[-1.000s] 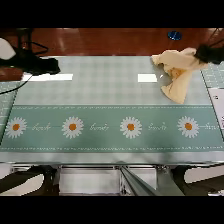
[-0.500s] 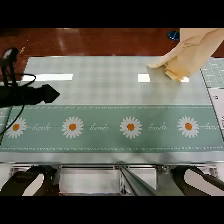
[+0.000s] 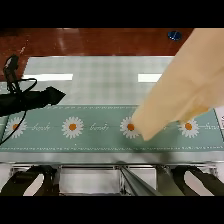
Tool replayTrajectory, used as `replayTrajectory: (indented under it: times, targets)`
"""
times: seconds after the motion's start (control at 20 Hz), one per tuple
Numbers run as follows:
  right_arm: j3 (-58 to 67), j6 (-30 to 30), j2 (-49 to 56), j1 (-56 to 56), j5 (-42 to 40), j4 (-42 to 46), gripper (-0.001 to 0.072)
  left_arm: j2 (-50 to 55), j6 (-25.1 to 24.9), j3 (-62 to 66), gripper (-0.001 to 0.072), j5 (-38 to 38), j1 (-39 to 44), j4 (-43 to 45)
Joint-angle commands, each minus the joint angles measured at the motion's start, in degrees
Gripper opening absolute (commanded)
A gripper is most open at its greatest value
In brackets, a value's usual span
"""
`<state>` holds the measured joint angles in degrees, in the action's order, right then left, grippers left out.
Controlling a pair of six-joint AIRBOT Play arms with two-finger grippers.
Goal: Fold the shirts.
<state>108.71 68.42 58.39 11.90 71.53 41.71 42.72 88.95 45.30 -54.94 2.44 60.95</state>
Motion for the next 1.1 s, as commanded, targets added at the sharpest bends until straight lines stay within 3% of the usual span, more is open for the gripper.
replayTrajectory:
  times: [0.0,0.1,0.25,0.4,0.5,0.55,0.6,0.65,0.7,0.8,0.95,1.05]
  targets:
    - [-8.83,2.6,0.46,-16.13,2.75,7.1,0.0019,-0.11,0.02,-0.2,0.0509,3.69,-0.04,-0.37]
    - [-16.02,4.87,2.91,-28.28,0.72,12.44,0.0019,-0.11,0.07,-0.2,0.0508,4.22,-0.04,-0.37]
    - [-24.02,6.6,10.54,-42.01,-6.56,13.27,0.0019,-0.11,0.04,-0.2,0.0508,3.43,-0.02,-0.37]
    - [-25.33,9.07,21.77,-50.4,-13.7,13.09,0.002,-0.13,-0.44,-0.2,0.0508,3.17,-0.02,-0.31]
    - [-25.33,11.34,27.98,-52.43,-18.23,11.78,0.002,-0.15,-3.72,-0.2,0.0509,0.61,-0.04,-0.07]
    - [-25.33,12.41,30.18,-52.41,-19.45,10.58,0.002,-0.15,-4.13,-0.2,0.0509,-0.83,-0.04,1.01]
    - [-25.33,12.72,31.74,-52.41,-20.09,8.83,0.0068,-0.15,-4.13,-0.2,0.0509,-2.25,-0.04,2.38]
    - [-25.33,12.76,32.57,-52.24,-20.17,7.69,0.0338,-0.15,-4.13,-0.2,0.0509,-3.08,-0.04,3.48]
    - [-25.33,12.74,32.74,-52.13,-19.91,7.82,0.041,-0.15,-4.33,-0.2,0.0508,-3.26,-0.04,3.89]
    - [-24.39,13.33,30.99,-48.65,-17.2,8.15,0.0409,-0.15,-4.48,-0.2,0.0509,-3.1,-0.11,4.07]
    - [-23.67,13.92,22.14,-34.8,-8.96,9.62,0.0408,-0.33,-7.21,0.24,0.0508,-6.19,-3.52,4.2]
    - [-24.87,16.35,14.19,-22.23,-2.21,17.7,0.0408,-0.42,-8.83,-0.02,0.0508,-11.34,-8.57,4.17]
